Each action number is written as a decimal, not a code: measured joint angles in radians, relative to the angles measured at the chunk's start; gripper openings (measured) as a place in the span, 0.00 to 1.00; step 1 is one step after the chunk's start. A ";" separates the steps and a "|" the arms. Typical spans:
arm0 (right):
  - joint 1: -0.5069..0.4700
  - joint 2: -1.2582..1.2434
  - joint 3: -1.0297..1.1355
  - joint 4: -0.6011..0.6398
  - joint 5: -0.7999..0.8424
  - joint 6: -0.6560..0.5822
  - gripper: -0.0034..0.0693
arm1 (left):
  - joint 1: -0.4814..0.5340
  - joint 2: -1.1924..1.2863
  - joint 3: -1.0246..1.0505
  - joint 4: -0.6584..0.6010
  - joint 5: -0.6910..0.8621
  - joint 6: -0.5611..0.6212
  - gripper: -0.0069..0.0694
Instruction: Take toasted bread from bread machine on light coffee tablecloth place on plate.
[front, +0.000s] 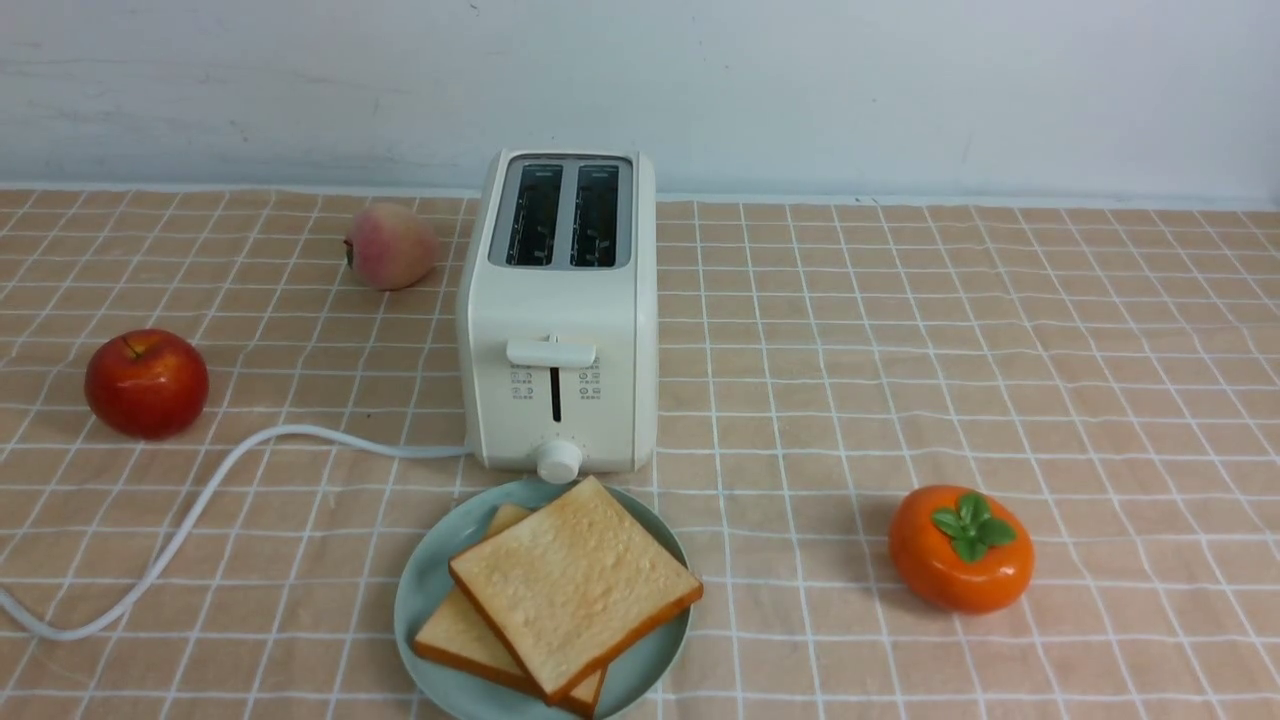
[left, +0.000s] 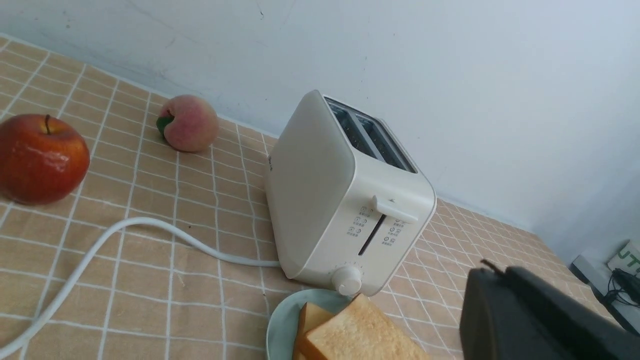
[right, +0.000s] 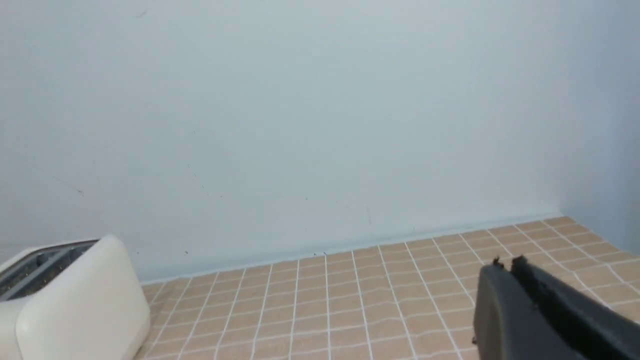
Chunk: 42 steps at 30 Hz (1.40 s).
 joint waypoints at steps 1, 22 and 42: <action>0.000 0.000 0.005 0.000 0.000 0.000 0.07 | 0.000 0.000 0.000 0.000 0.000 0.000 0.09; 0.000 0.000 0.014 -0.003 0.041 0.000 0.10 | 0.062 -0.001 0.119 0.075 -0.036 0.150 0.10; 0.000 0.000 0.014 -0.003 0.042 0.000 0.13 | 0.248 -0.001 0.331 -0.027 -0.020 0.316 0.12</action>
